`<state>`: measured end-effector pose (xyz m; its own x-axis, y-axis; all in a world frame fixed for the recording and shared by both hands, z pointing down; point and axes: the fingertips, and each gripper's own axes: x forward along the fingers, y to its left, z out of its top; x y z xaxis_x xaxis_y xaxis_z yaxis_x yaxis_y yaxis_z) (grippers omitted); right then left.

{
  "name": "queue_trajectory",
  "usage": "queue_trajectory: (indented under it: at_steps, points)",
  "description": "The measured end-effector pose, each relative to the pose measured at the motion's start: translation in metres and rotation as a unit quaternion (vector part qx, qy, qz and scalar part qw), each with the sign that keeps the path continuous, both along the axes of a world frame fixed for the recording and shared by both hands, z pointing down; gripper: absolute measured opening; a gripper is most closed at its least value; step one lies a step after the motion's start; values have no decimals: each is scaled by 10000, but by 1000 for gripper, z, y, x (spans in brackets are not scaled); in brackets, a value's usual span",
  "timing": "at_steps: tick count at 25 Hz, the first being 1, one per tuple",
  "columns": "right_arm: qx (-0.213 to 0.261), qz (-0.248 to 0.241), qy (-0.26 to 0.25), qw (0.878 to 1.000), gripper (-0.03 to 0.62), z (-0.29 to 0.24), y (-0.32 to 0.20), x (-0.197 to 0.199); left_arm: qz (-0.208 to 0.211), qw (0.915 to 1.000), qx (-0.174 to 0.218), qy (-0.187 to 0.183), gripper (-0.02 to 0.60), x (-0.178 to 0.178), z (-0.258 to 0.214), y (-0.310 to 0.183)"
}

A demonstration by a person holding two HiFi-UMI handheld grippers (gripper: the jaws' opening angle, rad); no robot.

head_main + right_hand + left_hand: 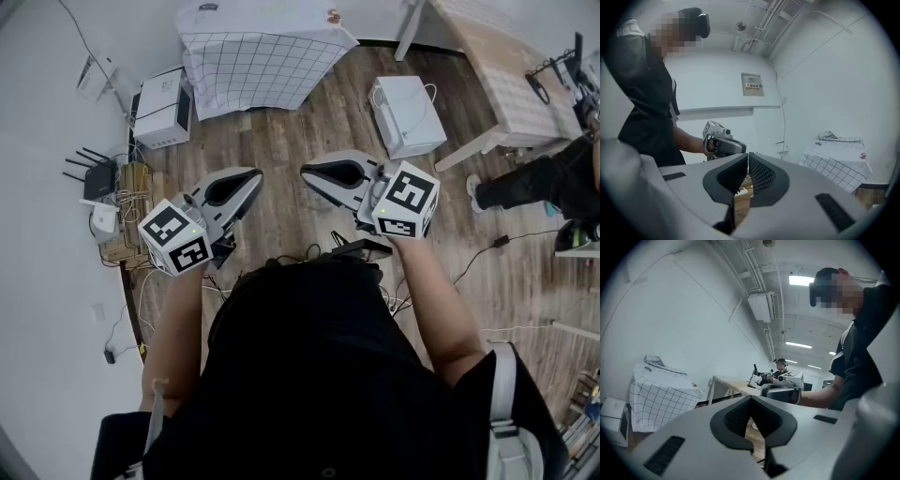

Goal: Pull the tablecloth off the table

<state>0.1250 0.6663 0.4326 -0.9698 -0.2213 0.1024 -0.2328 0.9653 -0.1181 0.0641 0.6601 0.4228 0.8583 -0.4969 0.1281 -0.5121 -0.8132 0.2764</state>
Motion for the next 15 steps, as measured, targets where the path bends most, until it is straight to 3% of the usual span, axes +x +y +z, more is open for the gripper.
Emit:
queue_trajectory:
  at_steps: [5, 10, 15]
  points:
    - [-63, 67, 56, 9999, 20, 4, 8, 16, 234, 9996, -55, 129, 8, 27, 7, 1]
    - [-175, 65, 76, 9998, 20, 13, 4, 16, 161, 9998, -94, 113, 8, 21, 17, 0]
    - [-296, 29, -288, 9991, 21, 9, -2, 18, 83, 9997, -142, 179, 8, 23, 22, -6]
